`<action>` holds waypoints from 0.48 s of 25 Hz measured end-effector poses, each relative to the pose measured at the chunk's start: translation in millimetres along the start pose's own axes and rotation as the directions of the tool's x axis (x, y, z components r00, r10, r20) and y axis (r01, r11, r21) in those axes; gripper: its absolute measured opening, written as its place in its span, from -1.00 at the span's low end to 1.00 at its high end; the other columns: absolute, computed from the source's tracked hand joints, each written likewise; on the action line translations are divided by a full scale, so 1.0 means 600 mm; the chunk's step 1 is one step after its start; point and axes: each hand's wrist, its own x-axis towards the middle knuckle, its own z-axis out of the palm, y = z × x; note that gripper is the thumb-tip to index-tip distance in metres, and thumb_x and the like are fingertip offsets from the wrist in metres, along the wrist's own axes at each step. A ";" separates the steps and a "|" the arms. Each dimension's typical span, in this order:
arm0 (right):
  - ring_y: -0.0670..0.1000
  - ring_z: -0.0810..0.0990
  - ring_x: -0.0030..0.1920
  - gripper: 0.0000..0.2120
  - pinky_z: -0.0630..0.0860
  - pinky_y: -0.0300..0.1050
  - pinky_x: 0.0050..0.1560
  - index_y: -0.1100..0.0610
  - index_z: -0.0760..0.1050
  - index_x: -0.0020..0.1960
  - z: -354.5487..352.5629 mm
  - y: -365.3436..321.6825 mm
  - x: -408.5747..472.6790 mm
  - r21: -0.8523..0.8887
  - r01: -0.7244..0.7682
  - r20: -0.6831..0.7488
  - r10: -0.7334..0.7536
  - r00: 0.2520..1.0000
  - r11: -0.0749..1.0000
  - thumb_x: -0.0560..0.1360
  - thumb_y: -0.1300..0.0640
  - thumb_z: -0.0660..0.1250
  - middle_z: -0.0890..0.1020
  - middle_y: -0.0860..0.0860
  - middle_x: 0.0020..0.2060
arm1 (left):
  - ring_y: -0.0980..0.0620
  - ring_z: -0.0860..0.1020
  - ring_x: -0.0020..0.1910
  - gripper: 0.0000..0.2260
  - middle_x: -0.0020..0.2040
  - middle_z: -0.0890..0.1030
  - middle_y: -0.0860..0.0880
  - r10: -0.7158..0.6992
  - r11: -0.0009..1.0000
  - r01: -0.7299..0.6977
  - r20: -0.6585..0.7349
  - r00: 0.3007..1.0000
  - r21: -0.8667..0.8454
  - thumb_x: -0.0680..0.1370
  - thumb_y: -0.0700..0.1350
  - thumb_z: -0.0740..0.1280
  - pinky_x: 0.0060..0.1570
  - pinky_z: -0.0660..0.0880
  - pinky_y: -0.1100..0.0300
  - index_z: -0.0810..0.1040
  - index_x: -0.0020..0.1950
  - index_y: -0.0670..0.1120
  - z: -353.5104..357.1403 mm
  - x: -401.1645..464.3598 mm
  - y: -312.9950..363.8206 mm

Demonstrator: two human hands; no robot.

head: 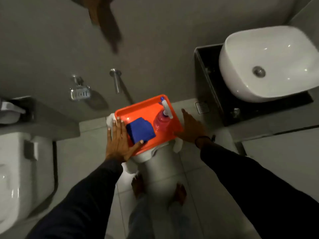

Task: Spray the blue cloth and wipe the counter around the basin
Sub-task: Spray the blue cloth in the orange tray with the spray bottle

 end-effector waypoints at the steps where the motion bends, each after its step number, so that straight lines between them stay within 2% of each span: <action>1: 0.17 0.42 0.45 -0.06 0.37 0.19 0.41 -0.01 0.14 0.59 0.025 -0.014 0.016 0.152 -0.027 0.067 0.017 0.998 0.988 0.34 -0.20 0.48 0.41 0.09 0.48 | -0.22 -0.05 0.63 0.07 0.65 -0.07 -0.25 -0.032 0.999 0.032 0.064 0.997 -0.002 0.43 0.53 0.06 0.57 -0.01 -0.25 -0.11 0.62 -0.24 0.033 -0.006 -0.007; 2: 0.14 0.52 0.37 -0.12 0.46 0.15 0.34 -0.08 0.24 0.52 0.044 -0.027 0.032 0.310 -0.029 0.100 -0.002 0.995 0.950 0.29 -0.16 0.53 0.51 0.04 0.39 | -0.26 0.00 0.62 0.08 0.64 -0.03 -0.29 -0.035 0.999 0.035 0.057 0.998 0.003 0.43 0.54 0.01 0.55 0.06 -0.28 -0.07 0.61 -0.28 0.055 -0.008 -0.014; 4: 0.06 0.65 0.19 -0.21 0.58 0.13 0.20 -0.18 0.37 0.40 0.092 -0.040 0.063 0.521 -0.011 0.007 0.009 1.000 0.854 0.22 -0.19 0.55 0.64 -0.06 0.19 | -0.33 0.06 0.60 0.09 0.61 0.04 -0.35 -0.079 0.997 0.076 0.104 0.991 0.034 0.43 0.55 -0.09 0.52 0.14 -0.30 -0.02 0.59 -0.33 0.103 -0.026 -0.032; 6: -0.02 0.67 0.09 -0.33 0.61 0.06 0.15 -0.19 0.44 0.32 0.128 -0.045 0.089 0.674 -0.023 -0.077 0.101 0.992 0.738 0.25 -0.17 0.57 0.67 -0.09 0.09 | -0.35 0.05 0.60 0.10 0.61 0.04 -0.37 -0.089 0.996 0.086 0.080 0.993 0.034 0.42 0.55 -0.07 0.53 0.12 -0.29 -0.04 0.59 -0.34 0.127 -0.020 -0.042; 8: -0.12 0.65 0.07 -0.42 0.58 -0.12 0.15 -0.10 0.49 0.27 0.120 -0.077 0.102 0.748 0.031 -0.209 0.191 0.959 0.663 0.31 -0.10 0.59 0.66 -0.10 0.09 | -0.34 0.01 0.60 0.11 0.61 0.01 -0.36 -0.084 0.996 0.083 0.059 0.995 0.017 0.41 0.53 0.03 0.55 0.06 -0.25 -0.08 0.59 -0.34 0.122 -0.004 -0.041; 9: -0.18 0.64 0.03 -0.46 0.57 -0.18 0.13 -0.03 0.51 0.26 0.117 -0.089 0.109 0.776 0.055 -0.231 0.202 0.952 0.628 0.35 -0.06 0.58 0.66 -0.09 0.08 | -0.33 -0.01 0.61 0.11 0.62 -0.01 -0.36 -0.067 0.998 0.066 0.053 0.996 0.021 0.41 0.52 0.06 0.55 0.03 -0.23 -0.09 0.59 -0.33 0.124 -0.001 -0.041; 12: -0.22 0.61 -0.16 -0.78 0.53 -0.28 -0.06 0.03 0.58 0.09 0.104 -0.119 0.133 0.777 0.081 -0.254 0.194 0.948 0.625 0.49 -0.02 0.46 0.67 -0.09 -0.14 | -0.29 -0.05 0.62 0.11 0.63 -0.05 -0.32 -0.065 0.998 0.065 0.062 0.996 -0.003 0.41 0.53 0.08 0.57 0.00 -0.21 -0.11 0.60 -0.30 0.124 0.001 -0.043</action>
